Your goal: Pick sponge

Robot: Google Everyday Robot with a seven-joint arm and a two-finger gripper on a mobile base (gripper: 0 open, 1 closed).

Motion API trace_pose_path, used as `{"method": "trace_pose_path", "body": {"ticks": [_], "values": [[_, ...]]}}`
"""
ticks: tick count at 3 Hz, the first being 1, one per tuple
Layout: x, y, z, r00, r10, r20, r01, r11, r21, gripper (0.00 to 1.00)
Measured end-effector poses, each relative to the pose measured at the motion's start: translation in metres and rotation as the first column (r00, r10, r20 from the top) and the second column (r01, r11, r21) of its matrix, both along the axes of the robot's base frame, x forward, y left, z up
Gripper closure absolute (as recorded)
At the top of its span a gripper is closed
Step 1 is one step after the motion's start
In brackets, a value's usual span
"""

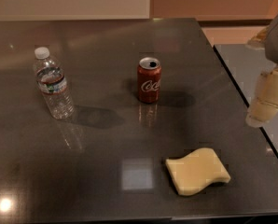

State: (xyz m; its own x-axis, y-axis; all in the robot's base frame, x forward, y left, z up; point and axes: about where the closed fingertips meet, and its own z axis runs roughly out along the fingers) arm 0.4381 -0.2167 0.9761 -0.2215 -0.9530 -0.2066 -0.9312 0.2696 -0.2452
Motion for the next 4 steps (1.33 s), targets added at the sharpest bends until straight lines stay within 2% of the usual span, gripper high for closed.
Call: {"method": "trace_pose_path", "body": {"ticks": [2,3,4], "values": [[0.0,0.0,0.0,1.0,0.0,0.0,0.0,1.0,0.0,0.0],[-0.008,0.008,-0.004,0.9993,0.038,-0.007,-0.037,0.999,0.018,0.0],[-0.028,0.019,-0.019,0.9946,0.1,-0.028,-0.098,0.993,0.066,0.0]]}}
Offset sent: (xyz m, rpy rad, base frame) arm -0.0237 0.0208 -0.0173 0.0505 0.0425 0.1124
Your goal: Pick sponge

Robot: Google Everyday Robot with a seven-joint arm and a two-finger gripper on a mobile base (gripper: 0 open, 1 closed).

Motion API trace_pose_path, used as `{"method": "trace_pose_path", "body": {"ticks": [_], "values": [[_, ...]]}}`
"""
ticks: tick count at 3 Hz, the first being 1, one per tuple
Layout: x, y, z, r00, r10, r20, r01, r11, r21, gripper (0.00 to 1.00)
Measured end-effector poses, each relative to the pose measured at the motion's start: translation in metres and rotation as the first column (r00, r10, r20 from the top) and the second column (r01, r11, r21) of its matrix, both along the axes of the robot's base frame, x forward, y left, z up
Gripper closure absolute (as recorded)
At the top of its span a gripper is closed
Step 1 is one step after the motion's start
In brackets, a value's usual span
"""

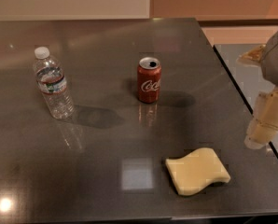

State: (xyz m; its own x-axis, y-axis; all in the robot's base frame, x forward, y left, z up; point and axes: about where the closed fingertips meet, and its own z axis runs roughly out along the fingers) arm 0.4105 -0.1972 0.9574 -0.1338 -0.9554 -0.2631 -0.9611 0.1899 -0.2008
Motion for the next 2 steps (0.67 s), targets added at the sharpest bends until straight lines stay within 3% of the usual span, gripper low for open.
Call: {"method": "trace_pose_path", "body": {"ticks": [2], "values": [[-0.041,0.025,-0.034,0.9932,0.103,-0.053,-0.099,0.991,0.089,0.0]]}}
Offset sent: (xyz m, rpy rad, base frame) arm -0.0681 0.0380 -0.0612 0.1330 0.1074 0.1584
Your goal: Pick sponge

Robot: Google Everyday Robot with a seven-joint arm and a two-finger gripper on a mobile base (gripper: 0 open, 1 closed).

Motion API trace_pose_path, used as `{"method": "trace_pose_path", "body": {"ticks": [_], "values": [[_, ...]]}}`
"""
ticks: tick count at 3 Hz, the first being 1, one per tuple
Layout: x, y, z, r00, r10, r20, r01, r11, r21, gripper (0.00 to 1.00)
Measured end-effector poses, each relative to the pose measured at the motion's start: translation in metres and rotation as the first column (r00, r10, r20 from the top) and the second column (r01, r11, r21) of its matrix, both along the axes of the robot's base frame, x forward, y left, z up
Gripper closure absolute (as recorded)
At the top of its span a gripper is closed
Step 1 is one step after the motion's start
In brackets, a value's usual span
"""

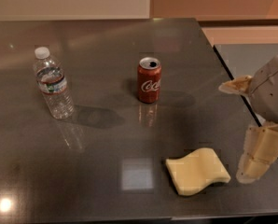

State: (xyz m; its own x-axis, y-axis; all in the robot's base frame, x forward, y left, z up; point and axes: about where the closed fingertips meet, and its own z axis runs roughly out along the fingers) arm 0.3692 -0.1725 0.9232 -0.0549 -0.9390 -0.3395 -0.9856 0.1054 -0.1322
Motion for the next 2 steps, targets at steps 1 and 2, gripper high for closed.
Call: {"method": "trace_pose_path", "body": {"ticks": [1,2], "values": [[-0.013,0.01,-0.021,0.9987,0.05,-0.011,-0.05,0.999,0.018,0.0],[-0.022,0.019,-0.042,0.9953,0.093,-0.025,-0.092,0.995,0.034,0.0]]}}
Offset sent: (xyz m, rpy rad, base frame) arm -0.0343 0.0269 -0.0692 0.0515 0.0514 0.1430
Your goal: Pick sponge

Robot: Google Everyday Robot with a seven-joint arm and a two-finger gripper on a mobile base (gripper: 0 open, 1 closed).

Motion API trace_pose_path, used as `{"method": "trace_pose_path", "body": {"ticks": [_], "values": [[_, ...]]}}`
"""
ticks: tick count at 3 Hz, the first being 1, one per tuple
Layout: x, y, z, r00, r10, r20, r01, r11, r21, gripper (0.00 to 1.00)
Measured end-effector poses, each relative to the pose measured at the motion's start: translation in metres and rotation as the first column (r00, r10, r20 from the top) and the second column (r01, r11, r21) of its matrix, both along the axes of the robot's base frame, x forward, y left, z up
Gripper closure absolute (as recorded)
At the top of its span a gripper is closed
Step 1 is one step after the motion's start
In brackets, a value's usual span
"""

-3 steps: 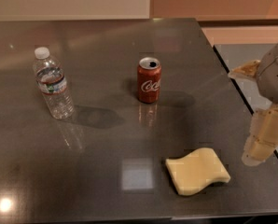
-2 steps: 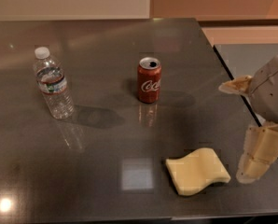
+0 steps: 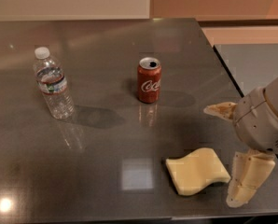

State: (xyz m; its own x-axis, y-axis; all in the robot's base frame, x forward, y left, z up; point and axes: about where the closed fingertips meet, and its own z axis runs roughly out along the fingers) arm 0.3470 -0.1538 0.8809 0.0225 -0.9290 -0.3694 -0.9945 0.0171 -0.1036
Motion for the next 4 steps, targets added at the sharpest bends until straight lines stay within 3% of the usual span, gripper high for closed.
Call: {"method": "trace_pose_path", "body": {"ticks": [2,3,4], "values": [[-0.008,0.007,-0.028,0.9988,0.048,0.006,-0.048,0.999,0.0,0.0],[-0.009,0.008,-0.036,0.9984,0.055,0.013,-0.055,0.998,-0.005,0.17],[-0.01,0.008,-0.04,0.9982,0.058,0.014,-0.058,0.998,-0.009,0.41]]}}
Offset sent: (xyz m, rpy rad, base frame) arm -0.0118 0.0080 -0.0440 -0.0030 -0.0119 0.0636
